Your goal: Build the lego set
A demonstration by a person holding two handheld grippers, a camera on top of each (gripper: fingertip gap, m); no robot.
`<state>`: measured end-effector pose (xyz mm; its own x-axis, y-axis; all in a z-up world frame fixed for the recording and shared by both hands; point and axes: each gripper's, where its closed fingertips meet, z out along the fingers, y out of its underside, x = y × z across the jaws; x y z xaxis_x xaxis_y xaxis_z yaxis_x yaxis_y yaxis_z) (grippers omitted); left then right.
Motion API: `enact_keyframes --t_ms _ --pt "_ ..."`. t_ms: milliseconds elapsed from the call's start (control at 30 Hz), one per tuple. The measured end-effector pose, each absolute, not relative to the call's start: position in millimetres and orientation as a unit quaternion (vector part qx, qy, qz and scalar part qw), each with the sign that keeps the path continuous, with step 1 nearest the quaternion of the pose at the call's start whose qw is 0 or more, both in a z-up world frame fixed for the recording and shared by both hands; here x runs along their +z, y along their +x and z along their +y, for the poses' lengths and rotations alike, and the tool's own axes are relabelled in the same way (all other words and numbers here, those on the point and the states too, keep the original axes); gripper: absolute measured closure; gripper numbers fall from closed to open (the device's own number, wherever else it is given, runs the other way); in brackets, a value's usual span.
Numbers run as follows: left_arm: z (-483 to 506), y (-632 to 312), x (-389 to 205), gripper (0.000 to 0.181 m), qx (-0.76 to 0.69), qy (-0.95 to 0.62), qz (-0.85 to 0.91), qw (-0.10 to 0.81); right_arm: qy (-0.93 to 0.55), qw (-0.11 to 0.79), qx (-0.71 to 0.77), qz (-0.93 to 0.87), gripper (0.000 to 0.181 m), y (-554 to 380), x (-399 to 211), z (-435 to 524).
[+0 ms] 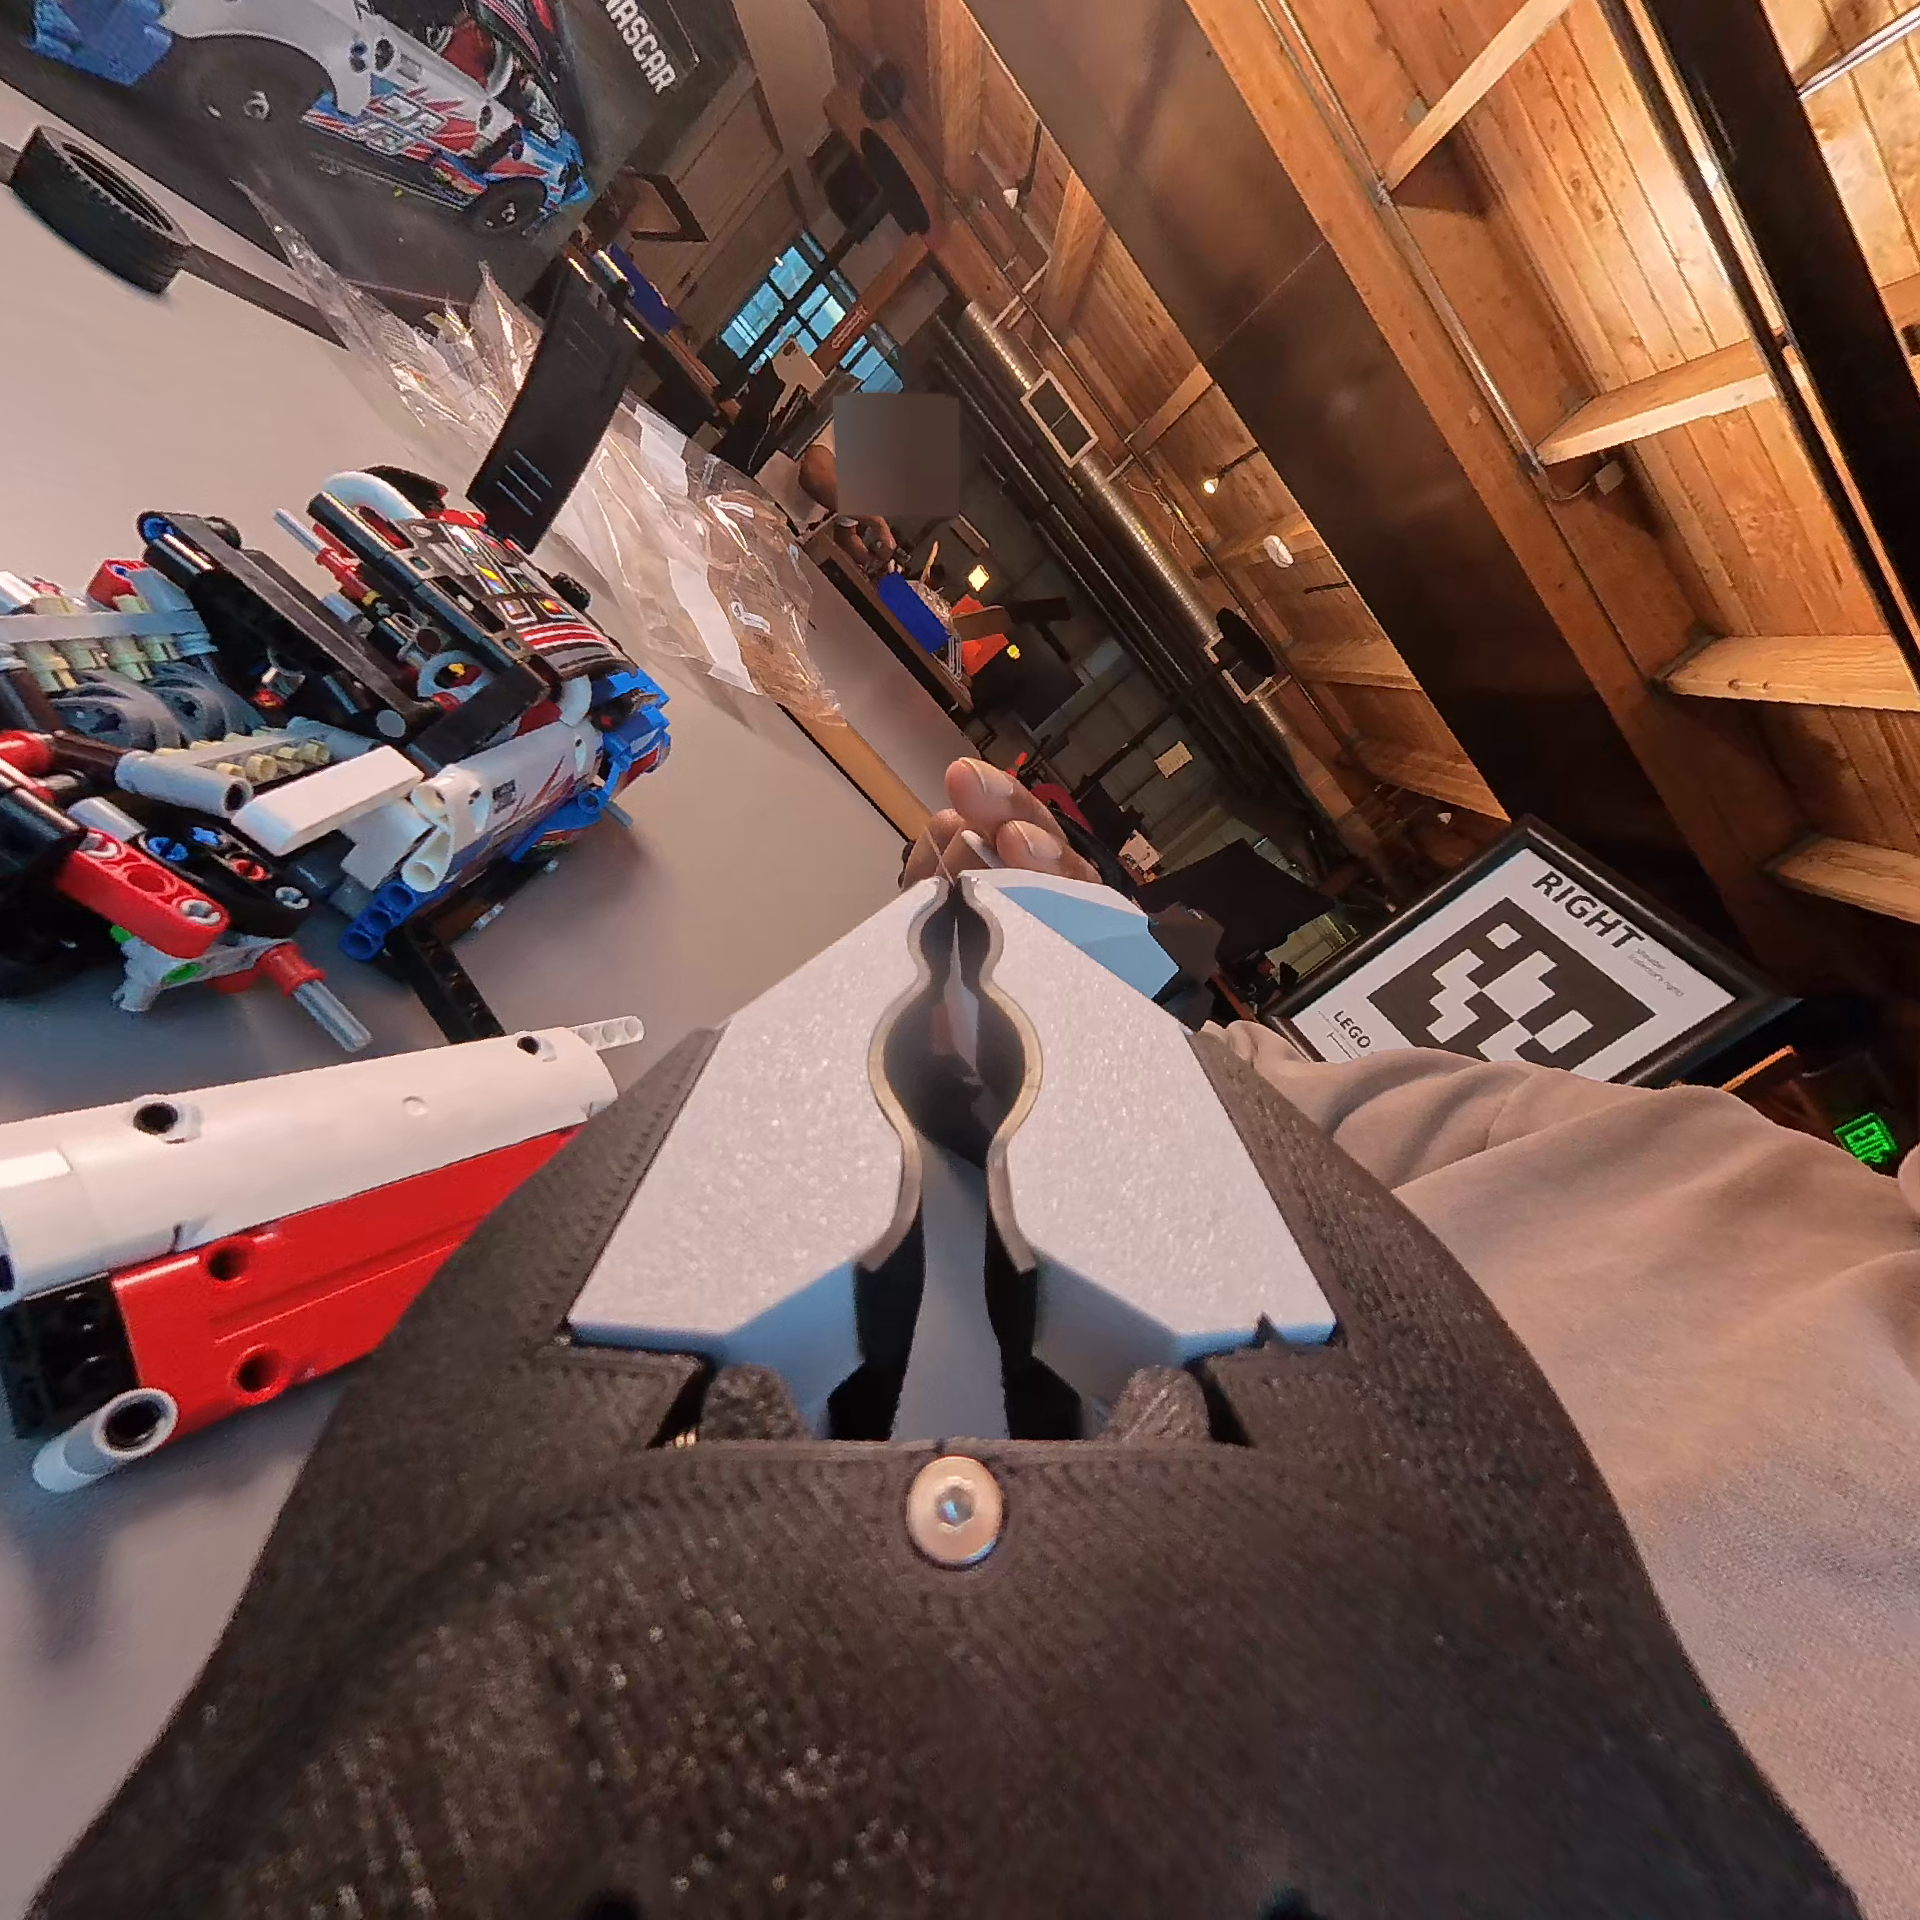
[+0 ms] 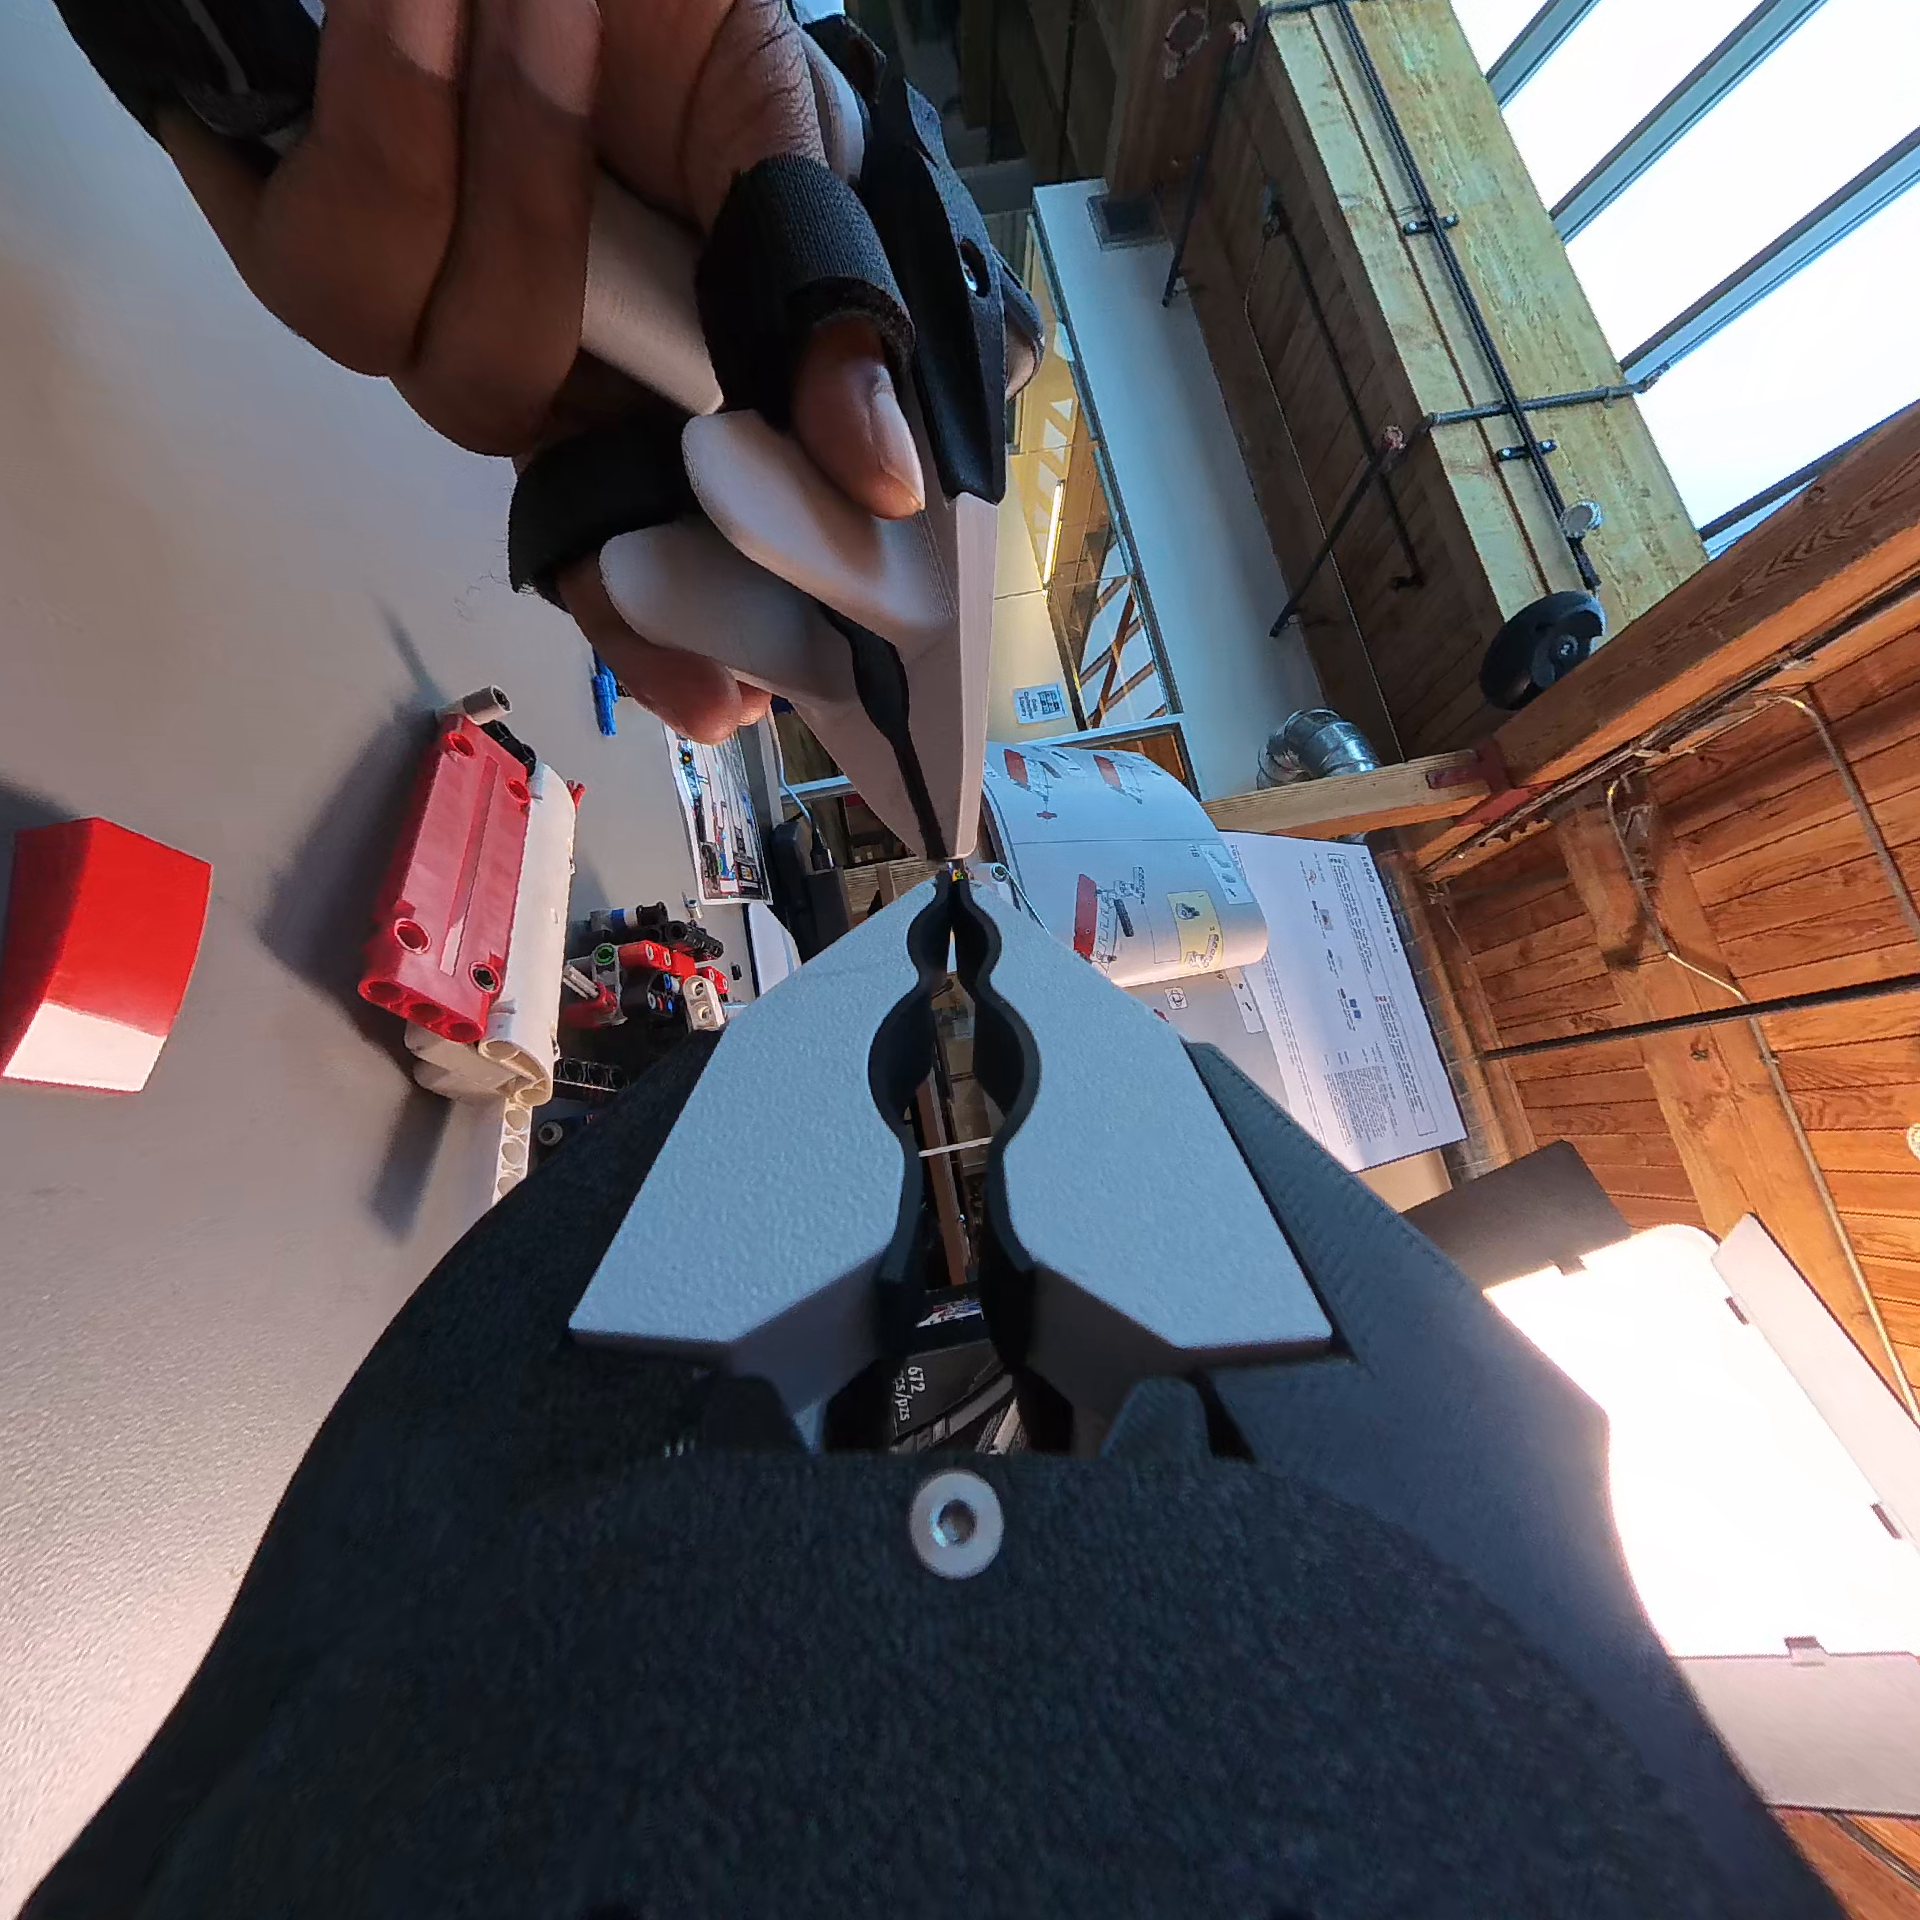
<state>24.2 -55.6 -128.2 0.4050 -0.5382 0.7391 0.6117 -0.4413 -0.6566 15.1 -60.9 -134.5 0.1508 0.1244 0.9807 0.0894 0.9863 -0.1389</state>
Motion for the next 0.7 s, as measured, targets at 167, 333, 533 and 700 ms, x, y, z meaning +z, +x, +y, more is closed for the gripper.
enact_keyframes --t_ms 167,333,533,700 --pt "-55.9 24.6 -128.2 0.181 -0.547 -0.65 -0.027 0.526 -0.083 0.754 0.012 -0.652 0.181 16.0 -134.8 -60.8" --pt "-55.7 24.5 -128.8 0.181 -0.547 -0.651 -0.028 0.525 -0.085 0.753 0.01 -0.653 0.181 16.5 -135.1 -59.6" --pt "-56.3 23.9 -127.7 0.181 -0.55 -0.648 -0.027 0.525 -0.093 0.752 0.016 -0.652 0.181 17.5 -134.5 -57.6" --pt "-57.0 17.7 -121.5 0.177 -0.558 -0.636 -0.029 0.532 -0.111 0.758 0.032 -0.642 0.181 21.2 -127.8 -52.8"
